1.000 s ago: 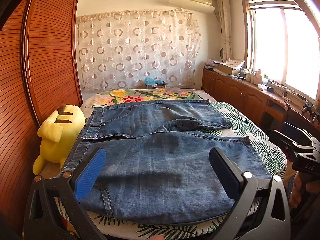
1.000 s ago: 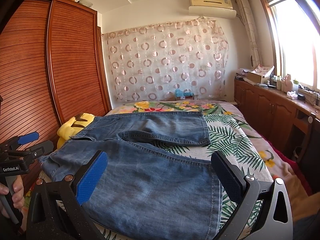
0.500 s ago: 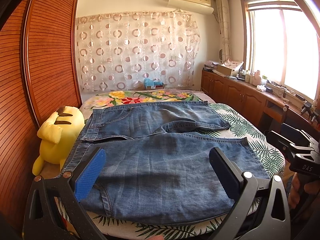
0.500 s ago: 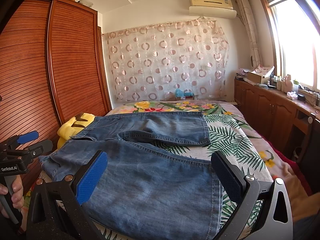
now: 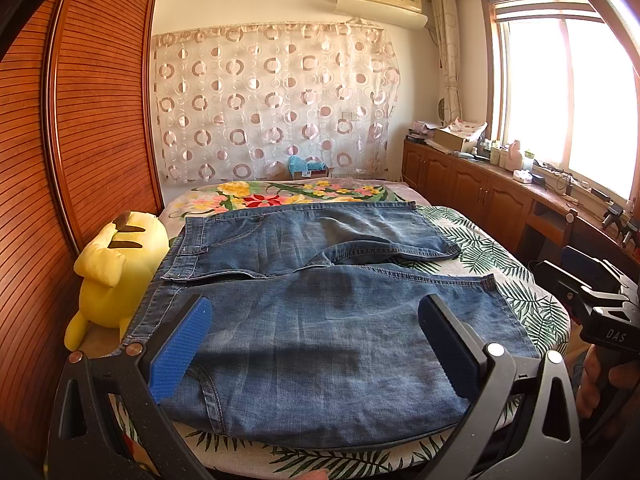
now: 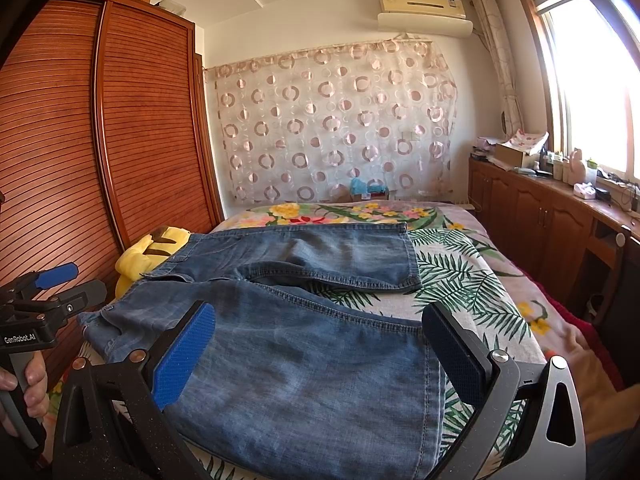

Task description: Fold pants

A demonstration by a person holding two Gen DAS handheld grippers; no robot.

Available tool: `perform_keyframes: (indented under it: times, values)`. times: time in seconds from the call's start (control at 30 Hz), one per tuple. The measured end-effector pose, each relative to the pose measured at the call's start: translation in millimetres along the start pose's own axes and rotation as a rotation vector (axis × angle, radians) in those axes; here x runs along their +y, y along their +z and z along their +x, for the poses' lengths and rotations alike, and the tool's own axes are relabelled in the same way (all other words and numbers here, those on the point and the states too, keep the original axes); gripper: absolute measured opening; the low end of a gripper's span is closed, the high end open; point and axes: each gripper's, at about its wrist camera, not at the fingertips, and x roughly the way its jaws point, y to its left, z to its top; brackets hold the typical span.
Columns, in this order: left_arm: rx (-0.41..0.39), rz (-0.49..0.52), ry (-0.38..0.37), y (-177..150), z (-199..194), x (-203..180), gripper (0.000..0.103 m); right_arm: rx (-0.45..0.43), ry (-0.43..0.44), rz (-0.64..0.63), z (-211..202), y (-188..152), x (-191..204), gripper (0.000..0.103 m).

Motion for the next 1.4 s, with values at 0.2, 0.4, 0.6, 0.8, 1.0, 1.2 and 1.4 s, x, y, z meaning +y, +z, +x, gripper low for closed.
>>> perform_keyframes:
  times: [0.2, 0.4, 0.6, 0.8, 1.0, 1.2, 1.4]
  values:
    - [0.002, 0.001, -0.001, 1, -1, 1, 0.103, 0.0, 0.0, 0.0, 0, 0, 0, 0.103]
    - [0.041, -0.005, -0.008, -6, 9, 5, 0.103, 0.012, 0.006, -0.001, 3, -1, 1, 0.103]
    - [0.108, -0.005, -0.007, -23, 30, 9, 0.103, 0.062, 0.017, 0.004, 16, -7, -4, 0.103]
    - [0.167, -0.015, -0.008, -39, 48, 16, 0.103, 0.092, 0.006, 0.008, 21, -9, -8, 0.103]
    - [0.206, -0.019, 0.007, -48, 60, 25, 0.103, 0.134, -0.015, 0.002, 28, -7, -12, 0.103]
    - [0.242, -0.038, -0.004, -58, 70, 39, 0.103, 0.187, -0.026, -0.009, 38, -8, -8, 0.103]
    - [0.259, -0.053, -0.003, -66, 72, 57, 0.103, 0.24, -0.033, -0.028, 44, -9, -4, 0.103]
